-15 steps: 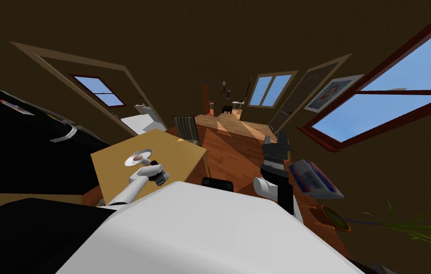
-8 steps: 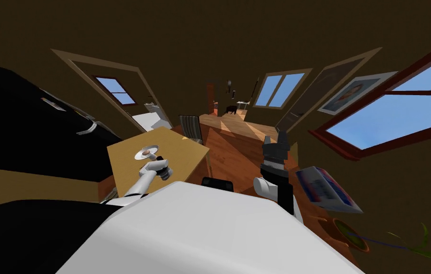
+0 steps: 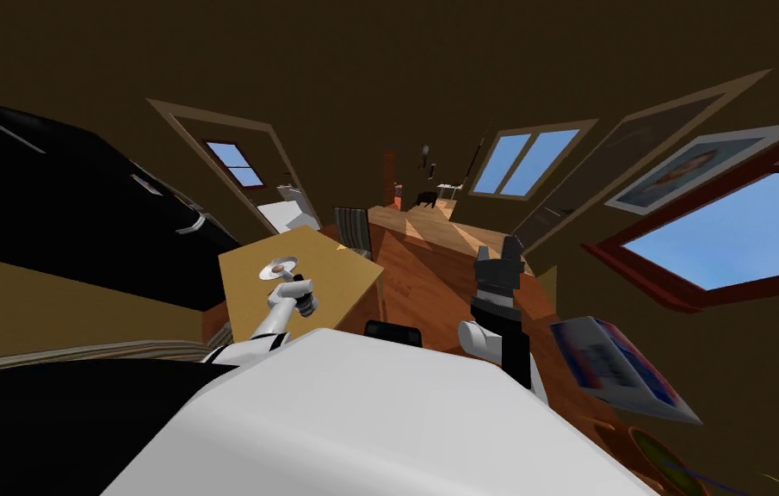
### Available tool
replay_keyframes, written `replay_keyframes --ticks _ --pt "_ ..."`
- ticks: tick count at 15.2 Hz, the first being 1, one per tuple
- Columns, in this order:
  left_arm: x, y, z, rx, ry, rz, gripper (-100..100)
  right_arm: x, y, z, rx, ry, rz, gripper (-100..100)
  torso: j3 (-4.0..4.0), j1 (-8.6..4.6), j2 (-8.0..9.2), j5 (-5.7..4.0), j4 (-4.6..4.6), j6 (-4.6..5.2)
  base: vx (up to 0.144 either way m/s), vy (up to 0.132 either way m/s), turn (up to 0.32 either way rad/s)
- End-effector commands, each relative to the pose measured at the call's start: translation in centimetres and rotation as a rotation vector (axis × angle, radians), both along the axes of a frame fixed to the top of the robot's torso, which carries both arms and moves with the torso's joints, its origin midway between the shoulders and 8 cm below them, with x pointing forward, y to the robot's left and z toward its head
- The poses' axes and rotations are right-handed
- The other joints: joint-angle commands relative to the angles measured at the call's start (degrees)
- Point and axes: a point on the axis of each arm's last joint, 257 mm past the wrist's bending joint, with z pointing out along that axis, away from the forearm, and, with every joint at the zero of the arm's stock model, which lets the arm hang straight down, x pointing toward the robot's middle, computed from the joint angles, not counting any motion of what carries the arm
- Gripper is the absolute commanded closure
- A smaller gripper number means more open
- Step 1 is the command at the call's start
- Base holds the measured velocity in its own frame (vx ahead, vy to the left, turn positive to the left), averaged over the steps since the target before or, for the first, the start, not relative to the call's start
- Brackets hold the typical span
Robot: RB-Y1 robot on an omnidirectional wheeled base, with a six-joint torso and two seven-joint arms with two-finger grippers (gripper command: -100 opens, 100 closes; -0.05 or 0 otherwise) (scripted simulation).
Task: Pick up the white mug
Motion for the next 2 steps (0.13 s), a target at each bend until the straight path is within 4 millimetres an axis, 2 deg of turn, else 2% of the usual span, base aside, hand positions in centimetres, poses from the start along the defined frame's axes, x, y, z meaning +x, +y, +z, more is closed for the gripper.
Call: replay_keyframes --ticks 1,2 --pt "0.63 -0.36 0.30 0.005 0.011 -0.017 100 0.00 0.00 0.00 0.000 0.000 0.000 0 0.00 0.00 0.00 0.00 0.00 0.00 -0.006 0.007 0.136" --pt "0.42 -0.29 0.19 0.000 0.003 -0.008 100 0.00 0.00 0.00 0.000 0.000 0.000 0 0.00 -0.01 0.01 -0.02 -0.01 -0.01 -0.002 0.002 0.040"
